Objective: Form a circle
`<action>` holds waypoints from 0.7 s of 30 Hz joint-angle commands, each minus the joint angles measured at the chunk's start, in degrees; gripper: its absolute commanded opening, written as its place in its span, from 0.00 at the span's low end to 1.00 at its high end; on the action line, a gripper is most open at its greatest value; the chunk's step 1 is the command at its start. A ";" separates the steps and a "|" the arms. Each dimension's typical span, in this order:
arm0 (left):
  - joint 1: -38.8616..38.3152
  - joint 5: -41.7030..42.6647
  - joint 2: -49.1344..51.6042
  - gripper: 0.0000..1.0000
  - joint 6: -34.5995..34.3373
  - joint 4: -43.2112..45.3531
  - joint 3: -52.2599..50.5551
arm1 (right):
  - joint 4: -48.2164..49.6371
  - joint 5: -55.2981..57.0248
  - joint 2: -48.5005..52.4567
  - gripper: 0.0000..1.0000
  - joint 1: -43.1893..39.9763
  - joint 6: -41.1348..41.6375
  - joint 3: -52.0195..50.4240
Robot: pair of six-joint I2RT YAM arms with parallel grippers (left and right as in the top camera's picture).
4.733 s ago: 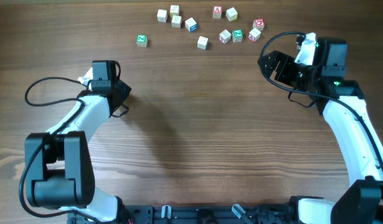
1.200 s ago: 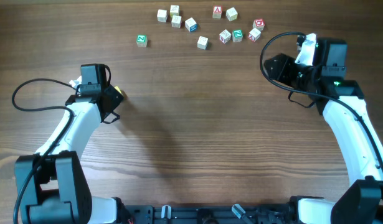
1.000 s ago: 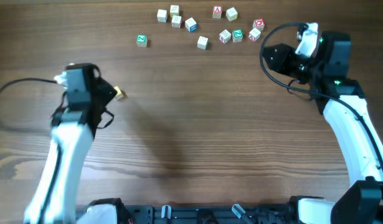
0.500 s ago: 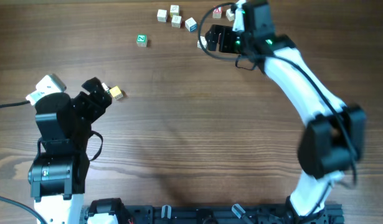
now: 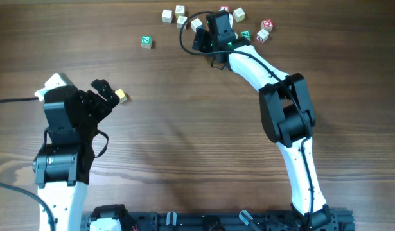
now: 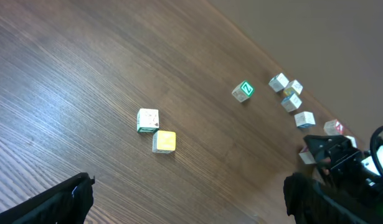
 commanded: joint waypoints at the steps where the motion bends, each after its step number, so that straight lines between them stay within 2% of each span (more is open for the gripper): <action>1: 0.31 0.31 1.07 1.00 0.44 0.17 0.44 | -0.20 0.92 2.82 0.56 0.24 -0.22 0.55; 3: 0.31 0.26 0.98 1.00 0.46 0.24 0.44 | -2.01 -2.34 2.62 0.36 0.50 -3.30 0.59; 7: 0.31 -3.67 -1.77 1.00 0.48 0.17 0.44 | -8.31 -3.23 -2.21 0.21 0.50 -9.55 0.63; 10: 0.31 -8.50 -7.98 1.00 0.50 0.07 0.44 | -16.15 -6.23 -10.27 0.17 0.50 -10.95 0.61; 13: 0.31 -15.91 -16.24 1.00 0.42 -1.57 0.46 | -20.70 -21.16 -14.47 0.16 0.52 -11.32 0.61; 14: 0.31 -19.91 -19.78 1.00 -0.61 -2.54 0.46 | -21.79 -30.23 -14.58 0.16 0.57 -11.93 0.50; 17: 0.31 -34.77 -27.89 1.00 -11.65 -9.90 0.46 | -22.77 -43.30 -14.53 0.15 3.76 -13.44 -1.64; 18: 0.31 -36.54 -28.89 1.00 -13.84 -12.17 0.46 | -23.30 -43.87 -14.53 0.15 5.38 -14.62 -1.73; 19: 0.31 -36.61 -29.27 1.00 -15.04 -14.88 0.46 | -23.82 -42.93 -14.53 0.16 9.66 -19.41 -1.73; 21: 0.31 -36.61 -29.20 1.00 -15.04 -16.41 0.44 | -23.85 -37.16 -14.34 0.16 13.62 -23.04 -1.73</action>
